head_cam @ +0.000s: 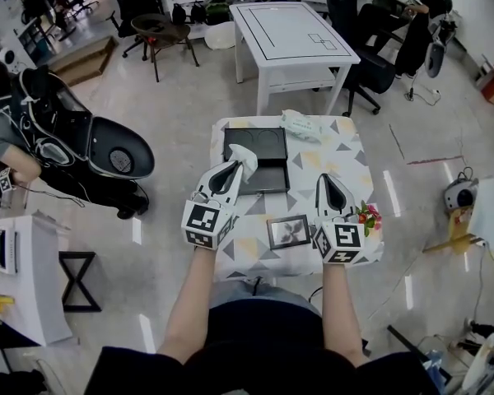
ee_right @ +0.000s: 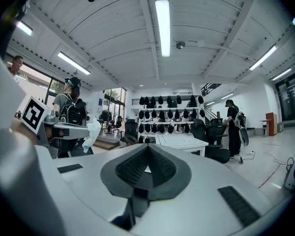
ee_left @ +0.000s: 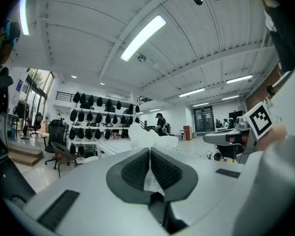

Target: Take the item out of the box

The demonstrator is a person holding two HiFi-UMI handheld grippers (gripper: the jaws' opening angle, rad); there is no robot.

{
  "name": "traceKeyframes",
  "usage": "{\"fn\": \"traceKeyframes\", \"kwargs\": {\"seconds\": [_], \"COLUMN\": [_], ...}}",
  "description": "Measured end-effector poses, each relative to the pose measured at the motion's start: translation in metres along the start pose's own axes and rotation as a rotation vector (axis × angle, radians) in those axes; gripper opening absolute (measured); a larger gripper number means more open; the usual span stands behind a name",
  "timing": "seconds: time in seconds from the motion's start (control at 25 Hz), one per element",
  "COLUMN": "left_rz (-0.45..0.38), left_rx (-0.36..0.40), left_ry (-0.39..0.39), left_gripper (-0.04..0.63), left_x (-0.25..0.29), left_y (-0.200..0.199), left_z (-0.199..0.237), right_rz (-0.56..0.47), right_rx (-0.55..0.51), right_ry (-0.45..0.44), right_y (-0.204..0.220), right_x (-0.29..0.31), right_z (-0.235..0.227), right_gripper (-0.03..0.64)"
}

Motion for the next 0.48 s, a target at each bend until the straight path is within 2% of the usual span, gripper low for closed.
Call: {"fn": "traceKeyframes", "kwargs": {"seconds": [0.48], "left_rz": [0.014], "left_rx": [-0.006], "left_ry": [-0.008], "left_gripper": [0.025], "left_x": [-0.0046], "left_y": [0.0028], "left_z": [0.003], "right_rz": [0.015], "right_rx": [-0.001], "right_ry": [-0.015], "right_y": [0.0013], "right_x": [0.0022], "right_z": [0.0065], "right_gripper": [0.0]}}
Point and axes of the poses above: the fingertips, and each gripper's own axes: x forward along the fingers, z to its left, y out of its underside, the point moved 10 cm from there along -x, backward along the fingers, and after that the axes turned 6 degrees about -y, right-handed, at the moved point
